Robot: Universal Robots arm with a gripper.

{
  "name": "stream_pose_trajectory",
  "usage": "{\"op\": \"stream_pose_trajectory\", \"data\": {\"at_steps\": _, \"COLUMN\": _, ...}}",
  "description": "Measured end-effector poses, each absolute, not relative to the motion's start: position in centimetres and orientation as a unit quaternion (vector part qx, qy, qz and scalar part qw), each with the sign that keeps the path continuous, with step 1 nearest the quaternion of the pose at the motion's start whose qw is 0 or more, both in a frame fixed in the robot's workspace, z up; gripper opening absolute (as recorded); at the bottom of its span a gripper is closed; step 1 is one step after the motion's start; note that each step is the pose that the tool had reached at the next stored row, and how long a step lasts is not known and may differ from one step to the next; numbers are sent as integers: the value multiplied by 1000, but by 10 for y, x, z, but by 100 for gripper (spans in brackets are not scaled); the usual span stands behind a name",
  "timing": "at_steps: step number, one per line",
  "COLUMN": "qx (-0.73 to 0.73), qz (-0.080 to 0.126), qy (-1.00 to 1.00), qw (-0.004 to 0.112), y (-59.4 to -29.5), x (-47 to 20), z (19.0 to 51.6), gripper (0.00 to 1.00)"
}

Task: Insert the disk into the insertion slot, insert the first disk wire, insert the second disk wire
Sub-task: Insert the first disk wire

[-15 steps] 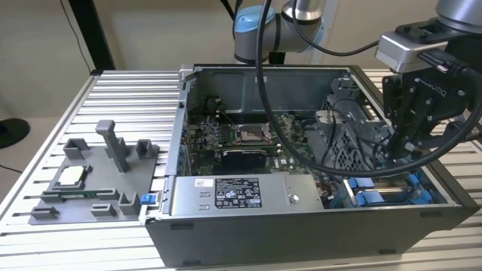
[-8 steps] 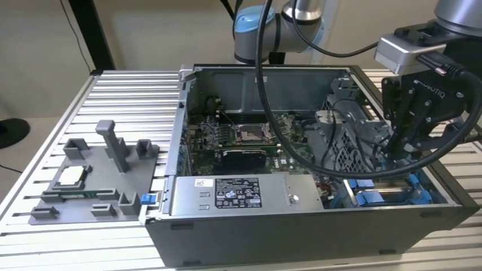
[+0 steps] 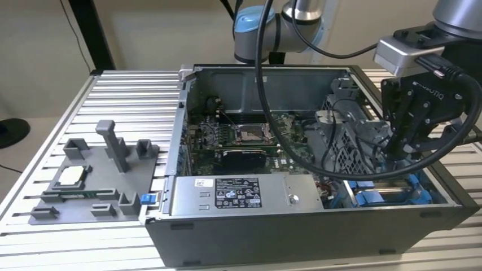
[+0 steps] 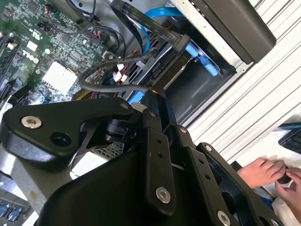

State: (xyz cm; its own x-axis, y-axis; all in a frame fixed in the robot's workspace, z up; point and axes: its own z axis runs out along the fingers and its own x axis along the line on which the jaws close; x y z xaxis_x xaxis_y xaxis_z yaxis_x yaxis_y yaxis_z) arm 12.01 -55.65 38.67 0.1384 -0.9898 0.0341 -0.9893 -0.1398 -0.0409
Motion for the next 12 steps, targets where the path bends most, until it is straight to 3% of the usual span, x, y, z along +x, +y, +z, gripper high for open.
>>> {"op": "stream_pose_trajectory", "data": {"at_steps": 12, "qx": -754, "qz": -26, "qy": 656, "qw": 4, "y": -556, "x": 120, "z": 380, "gripper": 0}}
